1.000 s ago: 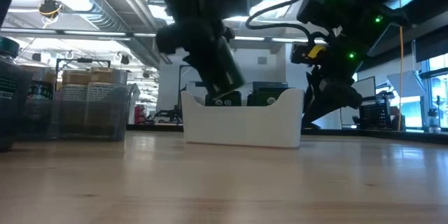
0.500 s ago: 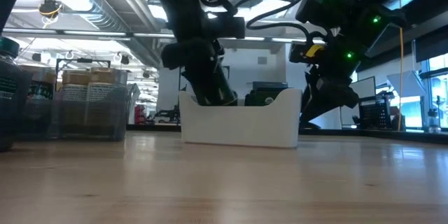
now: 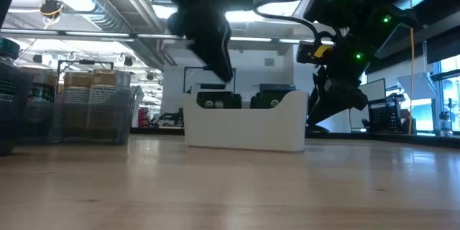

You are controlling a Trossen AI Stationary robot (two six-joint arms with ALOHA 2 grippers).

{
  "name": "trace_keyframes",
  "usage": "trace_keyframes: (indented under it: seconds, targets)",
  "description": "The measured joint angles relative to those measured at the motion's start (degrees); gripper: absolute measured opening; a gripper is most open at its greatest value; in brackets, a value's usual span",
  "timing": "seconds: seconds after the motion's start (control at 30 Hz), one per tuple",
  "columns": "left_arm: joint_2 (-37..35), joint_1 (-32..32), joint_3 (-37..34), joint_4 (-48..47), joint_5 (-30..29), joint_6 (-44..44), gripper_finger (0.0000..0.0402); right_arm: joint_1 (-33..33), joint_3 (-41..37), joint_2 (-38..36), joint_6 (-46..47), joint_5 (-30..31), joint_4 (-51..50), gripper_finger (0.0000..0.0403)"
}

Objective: Sort spices by type
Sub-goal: Return to Home Position

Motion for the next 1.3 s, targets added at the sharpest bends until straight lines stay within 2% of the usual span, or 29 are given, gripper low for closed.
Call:
trace_keyframes:
  seconds: [0.2, 0.3, 0.4, 0.5, 0.73, 0.9, 1.3]
  targets:
    - [-3.74, -0.1, 3.45, -4.05, -0.02, -2.86, 0.024, -0.02, 0.02, 0.0, -0.36, -3.07, 0.58, 0.0221]
    - [-5.95, -0.07, 3.46, -5.13, -0.03, -3.86, 0.0229, 0.28, 0.67, -0.42, -1.79, -5.34, -4.94, 0.0221]
    - [-7.34, -0.06, 3.46, -6.17, -0.02, -4.81, 0.0218, 1.64, 2.92, -2.2, -1.28, -3.75, -11.76, 0.0221]
    - [-7.59, -0.37, 3.46, -8.7, -0.02, -4.52, 0.0203, 3.28, 4.78, -5.4, -0.01, -1.55, -18.75, 0.0221]
    - [-9.06, 0.03, 1.32, -9.69, 1.75, -1.19, 0.014, 5.03, 5.38, -18.94, 2.39, -1.99, -25.77, 0.0221]
    - [-17.14, 1.67, -5.83, -5.56, 3.23, -1.12, 0.0088, 4.87, 3.36, -29.94, 2.43, -3.36, -25.42, 0.0221]
    - [-44.13, 8.4, -35.07, 18.79, 8.61, -3.66, 0.0006, 4.87, -8.77, -56.02, 2.52, -2.91, -14.86, 0.022]
